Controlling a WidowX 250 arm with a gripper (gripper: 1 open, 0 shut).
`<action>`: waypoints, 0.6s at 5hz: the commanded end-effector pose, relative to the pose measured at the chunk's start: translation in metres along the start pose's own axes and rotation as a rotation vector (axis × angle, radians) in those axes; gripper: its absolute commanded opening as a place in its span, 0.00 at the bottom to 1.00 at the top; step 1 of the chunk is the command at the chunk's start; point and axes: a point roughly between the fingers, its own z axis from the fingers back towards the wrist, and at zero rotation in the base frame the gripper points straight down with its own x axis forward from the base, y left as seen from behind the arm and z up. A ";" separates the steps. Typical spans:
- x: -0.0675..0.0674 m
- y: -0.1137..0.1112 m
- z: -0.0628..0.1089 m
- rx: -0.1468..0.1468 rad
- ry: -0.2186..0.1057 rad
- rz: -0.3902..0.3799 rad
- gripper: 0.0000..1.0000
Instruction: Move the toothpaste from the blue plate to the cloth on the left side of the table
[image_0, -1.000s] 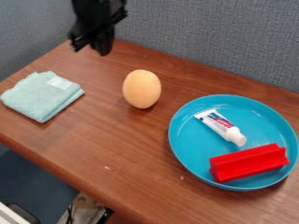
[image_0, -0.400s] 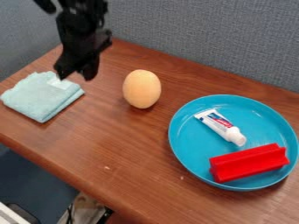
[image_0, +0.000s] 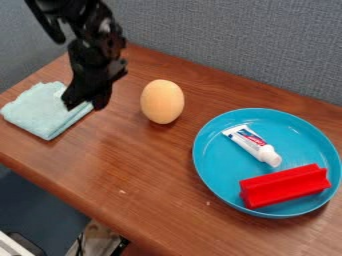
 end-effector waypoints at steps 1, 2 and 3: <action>0.004 0.001 0.000 -0.008 -0.030 -0.026 0.00; 0.004 0.002 -0.003 0.000 -0.036 -0.034 0.00; 0.005 0.004 -0.003 0.009 -0.039 -0.040 0.00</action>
